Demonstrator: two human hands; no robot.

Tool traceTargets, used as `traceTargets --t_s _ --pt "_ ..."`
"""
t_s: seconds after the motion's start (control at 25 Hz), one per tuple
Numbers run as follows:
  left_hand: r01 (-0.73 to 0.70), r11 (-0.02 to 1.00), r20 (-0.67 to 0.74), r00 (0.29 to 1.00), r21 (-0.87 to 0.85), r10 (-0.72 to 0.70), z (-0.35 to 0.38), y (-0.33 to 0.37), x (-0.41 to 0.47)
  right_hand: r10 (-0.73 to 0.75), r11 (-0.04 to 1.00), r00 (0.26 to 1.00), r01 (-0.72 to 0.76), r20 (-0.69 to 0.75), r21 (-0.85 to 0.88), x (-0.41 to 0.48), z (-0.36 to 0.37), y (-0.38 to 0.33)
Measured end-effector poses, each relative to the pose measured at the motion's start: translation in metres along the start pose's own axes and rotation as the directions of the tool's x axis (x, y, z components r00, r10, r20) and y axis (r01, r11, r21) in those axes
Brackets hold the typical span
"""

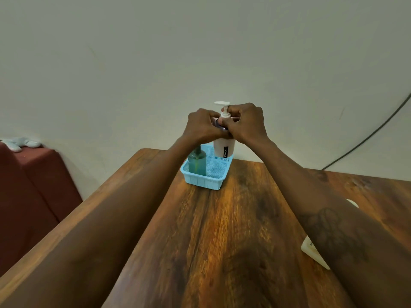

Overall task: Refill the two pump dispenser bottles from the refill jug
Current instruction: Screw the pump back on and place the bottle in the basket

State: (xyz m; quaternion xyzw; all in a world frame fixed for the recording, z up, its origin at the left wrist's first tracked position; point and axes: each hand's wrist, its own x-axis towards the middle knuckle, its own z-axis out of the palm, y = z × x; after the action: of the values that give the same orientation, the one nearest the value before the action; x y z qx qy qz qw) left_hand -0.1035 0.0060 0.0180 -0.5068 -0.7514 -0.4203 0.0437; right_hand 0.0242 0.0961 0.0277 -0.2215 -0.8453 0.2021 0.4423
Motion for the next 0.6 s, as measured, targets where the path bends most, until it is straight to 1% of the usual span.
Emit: traceTargets --t_s 0.08,0.2,0.44,0.52,0.6 --pt "0.005 0.998 0.023 1.0 0.055 -0.007 -0.007 -0.012 0.024 0.01 1.0 0.999 -0.01 -0.033 0.013 0.01 0.015 0.01" --pt "0.009 0.996 0.112 0.994 0.086 -0.019 -0.007 -0.03 0.047 0.026 0.999 0.999 -0.025 -0.048 0.022 0.024 0.041 0.026" --pt "0.15 0.987 0.154 0.975 0.063 -0.158 0.003 -0.067 0.067 0.079 0.996 0.997 -0.079 0.007 0.045 0.038 0.087 0.052" --pt "0.185 0.981 0.197 0.961 0.059 -0.193 0.008 -0.076 0.069 0.094 0.995 0.995 -0.095 0.033 0.043 0.038 0.1 0.062" --pt "0.209 0.973 0.229 0.947 0.092 -0.225 0.013 -0.084 0.071 0.106 0.993 0.992 -0.109 0.061 0.052 0.035 0.112 0.07"
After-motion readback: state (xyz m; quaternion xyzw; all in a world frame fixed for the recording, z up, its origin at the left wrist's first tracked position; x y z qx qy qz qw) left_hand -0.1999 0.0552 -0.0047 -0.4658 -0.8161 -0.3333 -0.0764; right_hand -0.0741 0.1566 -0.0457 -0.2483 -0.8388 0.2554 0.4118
